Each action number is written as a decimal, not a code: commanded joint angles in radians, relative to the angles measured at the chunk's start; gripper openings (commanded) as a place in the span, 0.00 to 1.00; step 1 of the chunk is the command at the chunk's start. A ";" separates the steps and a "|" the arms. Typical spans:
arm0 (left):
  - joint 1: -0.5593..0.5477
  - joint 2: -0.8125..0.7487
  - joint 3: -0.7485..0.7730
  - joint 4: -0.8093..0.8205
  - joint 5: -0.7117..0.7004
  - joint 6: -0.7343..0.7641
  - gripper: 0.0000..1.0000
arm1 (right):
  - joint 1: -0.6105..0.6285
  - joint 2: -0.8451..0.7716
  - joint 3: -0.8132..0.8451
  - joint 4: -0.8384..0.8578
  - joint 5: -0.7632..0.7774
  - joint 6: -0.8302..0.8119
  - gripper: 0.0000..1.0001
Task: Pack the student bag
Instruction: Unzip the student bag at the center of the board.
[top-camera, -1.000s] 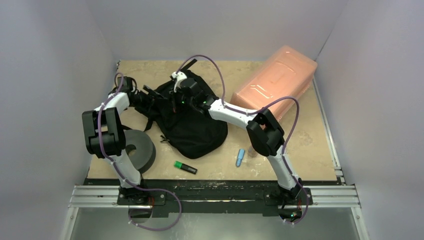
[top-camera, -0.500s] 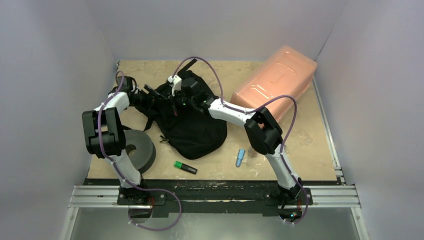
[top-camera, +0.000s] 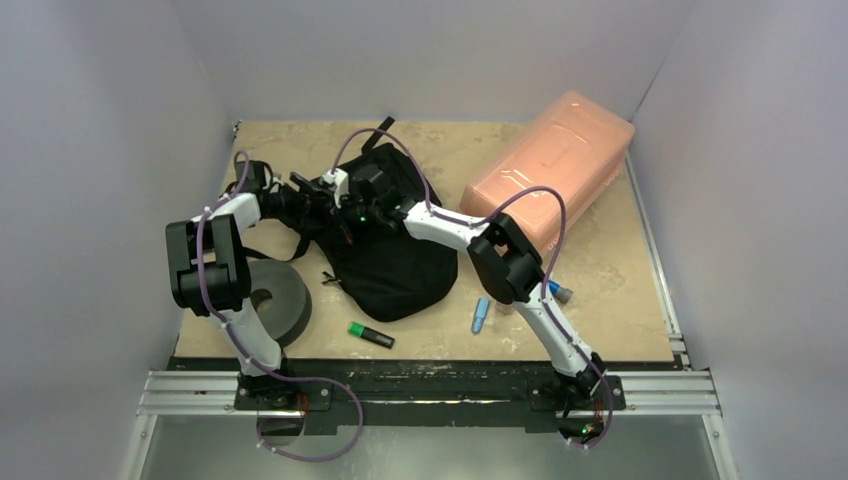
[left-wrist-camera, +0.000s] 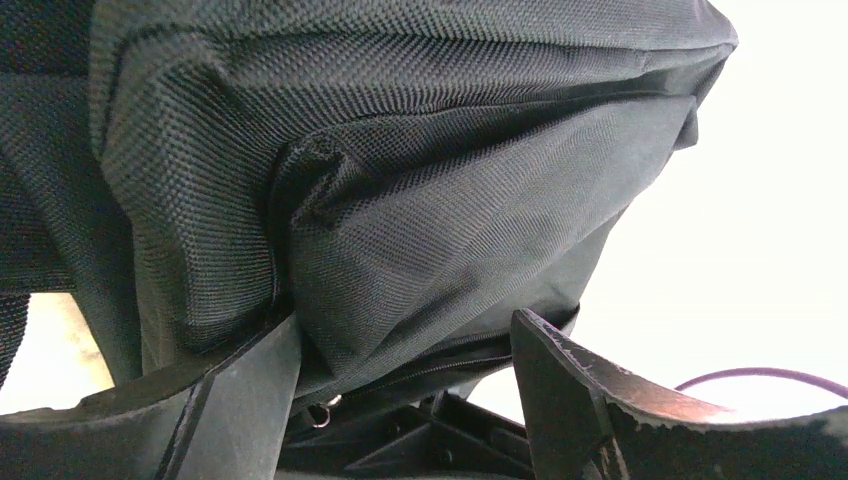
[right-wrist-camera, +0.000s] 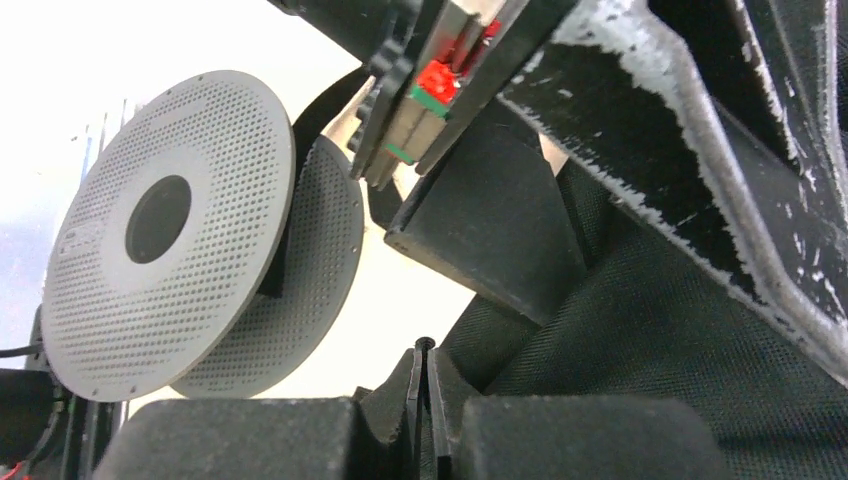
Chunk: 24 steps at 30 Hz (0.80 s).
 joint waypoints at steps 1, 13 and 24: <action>-0.018 -0.026 0.005 0.041 0.131 -0.041 0.74 | 0.047 -0.142 -0.043 -0.048 0.048 -0.024 0.13; -0.016 -0.156 0.078 -0.067 0.011 0.142 0.86 | -0.050 -0.434 -0.246 -0.219 0.494 0.153 0.58; -0.138 -0.213 0.208 -0.265 -0.184 0.386 0.87 | -0.112 -0.403 -0.334 -0.239 0.599 0.229 0.31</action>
